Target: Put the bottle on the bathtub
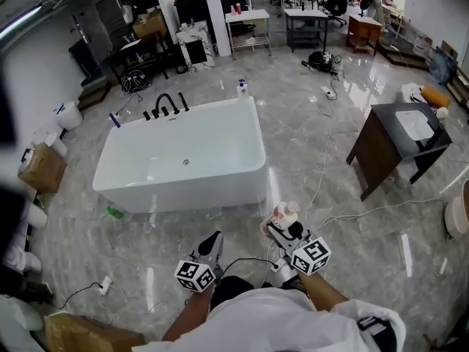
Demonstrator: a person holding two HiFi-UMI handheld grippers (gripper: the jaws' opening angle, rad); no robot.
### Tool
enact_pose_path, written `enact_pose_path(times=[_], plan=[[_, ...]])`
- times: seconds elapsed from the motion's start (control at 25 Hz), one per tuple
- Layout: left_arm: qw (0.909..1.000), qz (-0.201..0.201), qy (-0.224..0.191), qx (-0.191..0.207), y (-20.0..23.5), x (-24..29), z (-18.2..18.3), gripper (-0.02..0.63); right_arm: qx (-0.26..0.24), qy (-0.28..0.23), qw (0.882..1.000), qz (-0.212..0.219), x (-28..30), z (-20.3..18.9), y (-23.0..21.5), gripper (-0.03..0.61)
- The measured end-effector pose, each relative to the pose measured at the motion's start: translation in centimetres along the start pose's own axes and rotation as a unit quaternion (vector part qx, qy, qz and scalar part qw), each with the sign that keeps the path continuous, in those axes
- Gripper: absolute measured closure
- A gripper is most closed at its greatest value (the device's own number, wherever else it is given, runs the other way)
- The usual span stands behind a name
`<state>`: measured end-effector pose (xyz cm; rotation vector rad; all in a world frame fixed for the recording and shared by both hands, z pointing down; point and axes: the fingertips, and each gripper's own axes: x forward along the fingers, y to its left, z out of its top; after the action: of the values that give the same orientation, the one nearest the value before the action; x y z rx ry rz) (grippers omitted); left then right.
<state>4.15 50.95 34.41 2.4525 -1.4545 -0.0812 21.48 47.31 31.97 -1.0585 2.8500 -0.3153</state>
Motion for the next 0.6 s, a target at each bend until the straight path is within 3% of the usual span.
enact_pose_path(times=[0.28, 0.6], plan=[[0.9997, 0.001, -0.002, -0.025, 4.3, 3.7, 0.1, 0.598, -0.003, 0.006, 1.000, -0.022, 3.5, 0.4, -3.3, 0.351], [0.9992, -0.005, -0.038, -0.013, 13.1, 9.9, 5.5, 0.598, 0.000, 0.009, 0.998, -0.058, 13.2, 1.8, -8.8, 0.351]])
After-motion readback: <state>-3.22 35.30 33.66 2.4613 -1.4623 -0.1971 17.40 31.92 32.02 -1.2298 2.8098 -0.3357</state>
